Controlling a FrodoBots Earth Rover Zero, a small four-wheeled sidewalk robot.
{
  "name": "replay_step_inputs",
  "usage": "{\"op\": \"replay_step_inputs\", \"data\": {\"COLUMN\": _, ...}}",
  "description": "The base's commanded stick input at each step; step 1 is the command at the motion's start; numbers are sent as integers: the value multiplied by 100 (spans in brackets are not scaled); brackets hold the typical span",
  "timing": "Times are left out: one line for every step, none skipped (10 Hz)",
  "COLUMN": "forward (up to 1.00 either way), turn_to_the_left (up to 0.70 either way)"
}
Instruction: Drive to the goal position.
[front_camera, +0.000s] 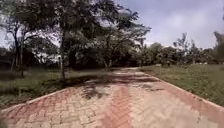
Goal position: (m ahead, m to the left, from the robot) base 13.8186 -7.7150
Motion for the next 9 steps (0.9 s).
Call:
{"op": "replay_step_inputs", "data": {"forward": 70, "turn_to_the_left": 0}}
{"op": "replay_step_inputs", "data": {"forward": 70, "turn_to_the_left": 0}}
{"op": "replay_step_inputs", "data": {"forward": 70, "turn_to_the_left": 0}}
{"op": "replay_step_inputs", "data": {"forward": 70, "turn_to_the_left": 0}}
{"op": "replay_step_inputs", "data": {"forward": 70, "turn_to_the_left": 0}}
{"op": "replay_step_inputs", "data": {"forward": 70, "turn_to_the_left": 0}}
{"op": "replay_step_inputs", "data": {"forward": 70, "turn_to_the_left": 0}}
{"op": "replay_step_inputs", "data": {"forward": 70, "turn_to_the_left": 0}}
{"op": "replay_step_inputs", "data": {"forward": 70, "turn_to_the_left": 0}}
